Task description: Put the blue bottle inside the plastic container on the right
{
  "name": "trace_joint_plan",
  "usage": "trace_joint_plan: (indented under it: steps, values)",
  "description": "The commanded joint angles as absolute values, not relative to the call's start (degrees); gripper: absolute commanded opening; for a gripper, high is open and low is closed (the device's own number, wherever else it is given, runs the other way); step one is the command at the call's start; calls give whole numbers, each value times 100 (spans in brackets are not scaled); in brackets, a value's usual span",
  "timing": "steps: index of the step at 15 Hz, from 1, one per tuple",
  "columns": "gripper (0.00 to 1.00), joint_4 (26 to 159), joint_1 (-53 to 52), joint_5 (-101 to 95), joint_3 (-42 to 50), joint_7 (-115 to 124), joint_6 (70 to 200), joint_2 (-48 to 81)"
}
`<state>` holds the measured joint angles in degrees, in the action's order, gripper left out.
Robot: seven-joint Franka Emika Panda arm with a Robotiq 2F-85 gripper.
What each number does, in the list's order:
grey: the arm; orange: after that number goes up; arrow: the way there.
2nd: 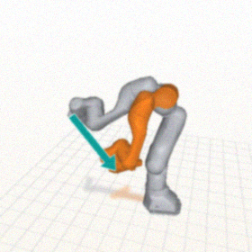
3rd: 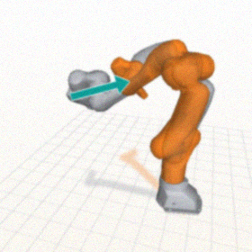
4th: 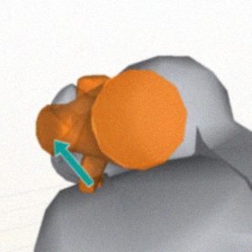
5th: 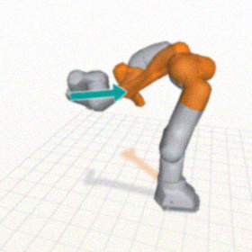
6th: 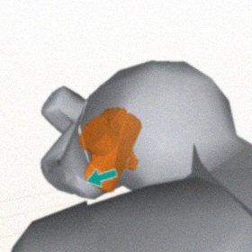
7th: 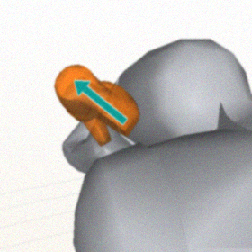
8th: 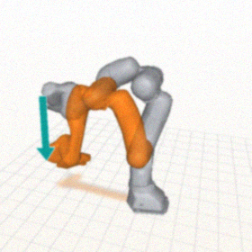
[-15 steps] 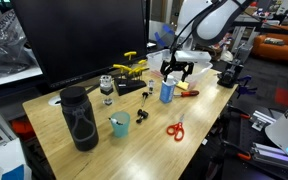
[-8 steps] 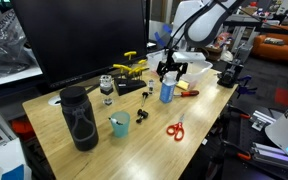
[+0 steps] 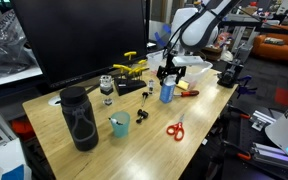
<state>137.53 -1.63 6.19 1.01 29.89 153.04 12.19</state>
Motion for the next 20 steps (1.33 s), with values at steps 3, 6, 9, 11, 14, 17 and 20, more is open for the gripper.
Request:
trace_joint_plan:
  steps: [3,6,9,11,14,17,20]
  values:
    - [73,13599,-183,783,126,2670,15352,1441]
    - [56,13572,-169,894,106,2570,15338,1509]
    - [42,13575,-162,983,113,2494,15309,1488]
    - [40,13592,-155,1028,105,2452,15244,1440]
    - [40,13606,-245,804,185,2607,14859,1292]
    - [40,13643,-315,541,251,2820,14476,990]
    - [40,13656,-322,108,303,3224,14388,543]
